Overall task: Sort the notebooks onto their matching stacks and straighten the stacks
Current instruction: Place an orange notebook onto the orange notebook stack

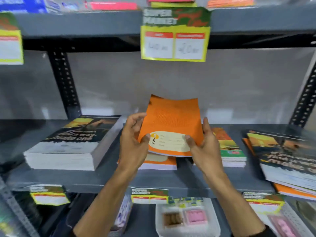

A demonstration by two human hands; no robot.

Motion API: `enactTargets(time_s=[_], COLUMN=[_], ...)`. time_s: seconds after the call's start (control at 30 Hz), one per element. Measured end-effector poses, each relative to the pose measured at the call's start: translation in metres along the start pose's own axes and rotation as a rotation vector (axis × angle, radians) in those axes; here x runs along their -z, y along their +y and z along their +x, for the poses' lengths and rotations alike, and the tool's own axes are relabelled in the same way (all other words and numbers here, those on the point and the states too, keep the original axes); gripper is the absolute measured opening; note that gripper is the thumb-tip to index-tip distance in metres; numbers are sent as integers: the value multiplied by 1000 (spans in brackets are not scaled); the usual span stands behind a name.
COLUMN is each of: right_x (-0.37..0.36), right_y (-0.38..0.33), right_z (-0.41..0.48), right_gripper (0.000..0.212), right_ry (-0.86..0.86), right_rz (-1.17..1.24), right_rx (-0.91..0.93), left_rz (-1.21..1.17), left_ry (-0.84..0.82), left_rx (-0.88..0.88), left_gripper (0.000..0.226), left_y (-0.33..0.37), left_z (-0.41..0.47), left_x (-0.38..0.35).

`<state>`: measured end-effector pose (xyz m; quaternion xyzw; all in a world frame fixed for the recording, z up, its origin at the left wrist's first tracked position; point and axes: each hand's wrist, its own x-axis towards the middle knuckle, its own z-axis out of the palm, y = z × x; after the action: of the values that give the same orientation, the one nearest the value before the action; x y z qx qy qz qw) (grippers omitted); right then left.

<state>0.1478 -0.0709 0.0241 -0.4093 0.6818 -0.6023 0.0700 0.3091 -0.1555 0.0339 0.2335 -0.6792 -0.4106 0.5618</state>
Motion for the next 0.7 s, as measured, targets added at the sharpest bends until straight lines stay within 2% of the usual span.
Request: enactTargets(time_s=[0.17,0.23,0.33,0.43,0.5,0.6,0.7], right_x=[-56,-70,-80,-78,-70,-50,-21], right_y=[-1,6,15,20,20,15,15], right_z=[-8,-10,-16,-17,-15,-6,8], right_gripper=[83,83,71,62,65,69,69], right_ry=[-85,-139,-253,-280,-237,-91,96], right_rz=[-149,-270,-519,-647,-683,-632,-751], right_rx=[-40,-56,-80,-13,81,231,391], left_rz=[97,179,502,750,843,820,835], left_ry=[7,-41,-146,-184,-142,-51,8], left_rx=[69,134,189,195,116,-93,-294], left_gripper=[56,55,45,42,43,50,57], left_y=[-41,-57,-79,-76,-66,-50,-39], left_z=[5,4,-2,-4,-2,7,16], left_x=[45,54,63,64,56,30,-3])
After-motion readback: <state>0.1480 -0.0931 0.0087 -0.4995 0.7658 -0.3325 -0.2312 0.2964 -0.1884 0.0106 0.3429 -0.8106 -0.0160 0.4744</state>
